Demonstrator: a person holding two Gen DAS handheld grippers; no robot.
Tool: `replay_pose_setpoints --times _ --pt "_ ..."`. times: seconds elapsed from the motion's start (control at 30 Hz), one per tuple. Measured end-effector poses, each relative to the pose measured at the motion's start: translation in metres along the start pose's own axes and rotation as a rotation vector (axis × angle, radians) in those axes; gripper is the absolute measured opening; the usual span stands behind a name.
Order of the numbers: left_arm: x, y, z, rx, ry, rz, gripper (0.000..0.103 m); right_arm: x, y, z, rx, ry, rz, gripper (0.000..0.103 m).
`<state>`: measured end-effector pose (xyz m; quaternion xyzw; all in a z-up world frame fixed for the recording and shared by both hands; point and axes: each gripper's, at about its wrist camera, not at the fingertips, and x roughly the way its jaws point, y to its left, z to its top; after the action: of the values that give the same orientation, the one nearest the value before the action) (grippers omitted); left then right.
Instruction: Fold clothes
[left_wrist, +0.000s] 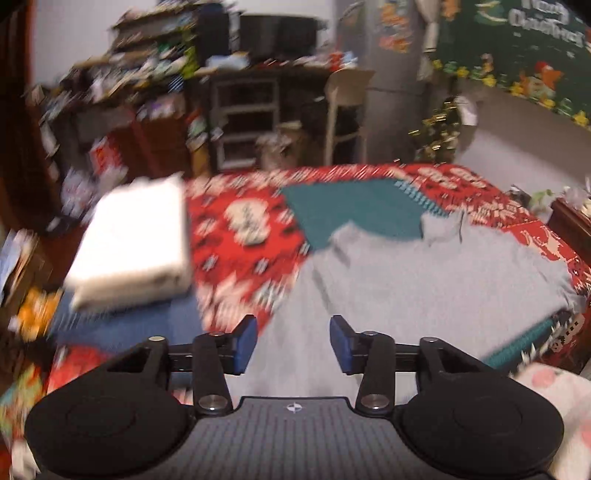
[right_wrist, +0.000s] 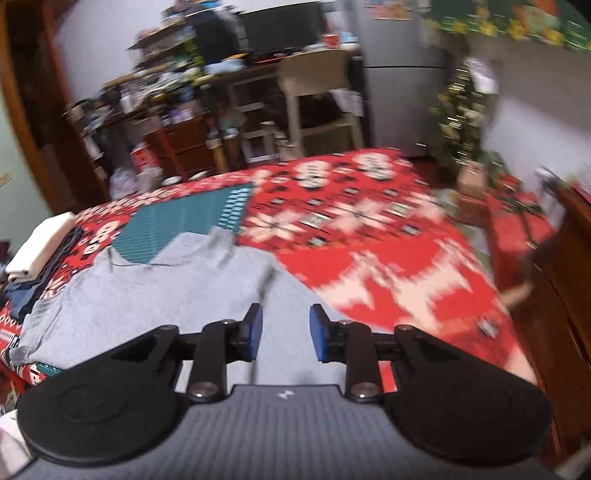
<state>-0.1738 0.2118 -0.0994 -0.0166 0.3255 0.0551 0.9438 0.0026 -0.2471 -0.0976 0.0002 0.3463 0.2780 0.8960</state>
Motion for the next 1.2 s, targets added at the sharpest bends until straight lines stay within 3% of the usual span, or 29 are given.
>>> replay_pose_setpoints --times 0.1,0.33,0.57,0.67,0.7,0.73,0.87,1.03,1.2 --pt "0.046 0.0 0.023 0.011 0.008 -0.046 0.044 0.041 0.016 0.027 -0.083 0.027 0.055 0.034" --pt "0.14 -0.005 0.052 0.05 0.113 -0.162 0.044 0.144 0.051 0.076 -0.269 0.124 0.142 0.035" --pt "0.185 -0.004 0.06 0.069 0.173 -0.257 0.045 0.216 0.057 0.086 -0.381 0.229 0.2 0.034" --pt "0.188 -0.005 0.061 0.076 0.168 -0.276 0.039 0.226 0.057 0.083 -0.377 0.263 0.227 0.022" --pt "0.188 -0.006 0.061 0.076 0.17 -0.29 0.029 0.225 0.058 0.082 -0.378 0.261 0.231 0.014" --pt "0.187 -0.008 0.06 0.081 0.174 -0.307 0.008 0.223 0.06 0.08 -0.388 0.258 0.228 0.012" --pt "0.171 -0.02 0.057 0.139 0.128 -0.278 0.005 0.207 0.066 0.08 -0.359 0.209 0.223 0.007" --pt "0.145 -0.016 0.067 0.075 0.03 -0.252 0.005 0.179 0.064 0.096 -0.259 0.121 0.241 0.006" --pt "0.149 -0.013 0.08 0.044 0.011 -0.197 0.005 0.179 0.062 0.116 -0.204 0.093 0.225 0.006"
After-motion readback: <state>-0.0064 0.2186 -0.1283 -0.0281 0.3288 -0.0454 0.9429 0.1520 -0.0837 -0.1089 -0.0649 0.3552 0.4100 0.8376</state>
